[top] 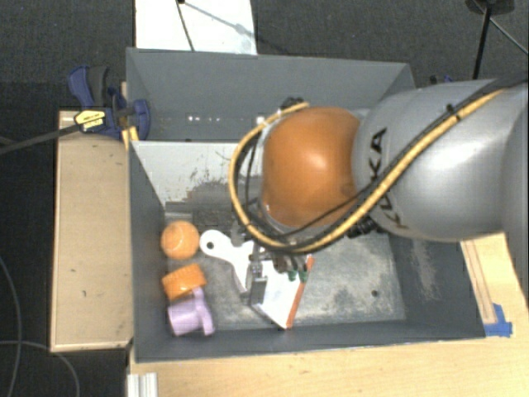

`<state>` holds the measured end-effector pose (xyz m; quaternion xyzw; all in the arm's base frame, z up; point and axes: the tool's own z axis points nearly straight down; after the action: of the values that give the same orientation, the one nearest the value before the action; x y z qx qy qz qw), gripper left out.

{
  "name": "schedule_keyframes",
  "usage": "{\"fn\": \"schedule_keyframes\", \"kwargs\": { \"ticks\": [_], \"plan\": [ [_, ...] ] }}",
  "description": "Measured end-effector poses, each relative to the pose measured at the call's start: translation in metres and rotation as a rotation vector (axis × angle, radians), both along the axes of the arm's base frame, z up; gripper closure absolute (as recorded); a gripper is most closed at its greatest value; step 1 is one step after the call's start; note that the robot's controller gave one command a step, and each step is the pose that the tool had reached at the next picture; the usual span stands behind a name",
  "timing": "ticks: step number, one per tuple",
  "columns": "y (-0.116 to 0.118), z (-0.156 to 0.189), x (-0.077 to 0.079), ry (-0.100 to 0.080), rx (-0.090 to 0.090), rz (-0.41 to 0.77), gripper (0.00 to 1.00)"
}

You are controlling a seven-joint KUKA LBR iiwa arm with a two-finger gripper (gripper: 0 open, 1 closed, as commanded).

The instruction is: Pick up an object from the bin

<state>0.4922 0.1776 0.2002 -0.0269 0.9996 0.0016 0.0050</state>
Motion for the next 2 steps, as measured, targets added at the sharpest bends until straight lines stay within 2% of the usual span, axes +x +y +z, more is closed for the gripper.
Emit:
{"fn": "schedule_keyframes", "kwargs": {
  "ticks": [1,2],
  "plan": [
    [0.004,-0.051,0.017,0.006,-0.001,-0.048,0.0],
    [0.023,-0.08,0.035,0.007,-0.001,-0.206,0.0]
  ]
}}
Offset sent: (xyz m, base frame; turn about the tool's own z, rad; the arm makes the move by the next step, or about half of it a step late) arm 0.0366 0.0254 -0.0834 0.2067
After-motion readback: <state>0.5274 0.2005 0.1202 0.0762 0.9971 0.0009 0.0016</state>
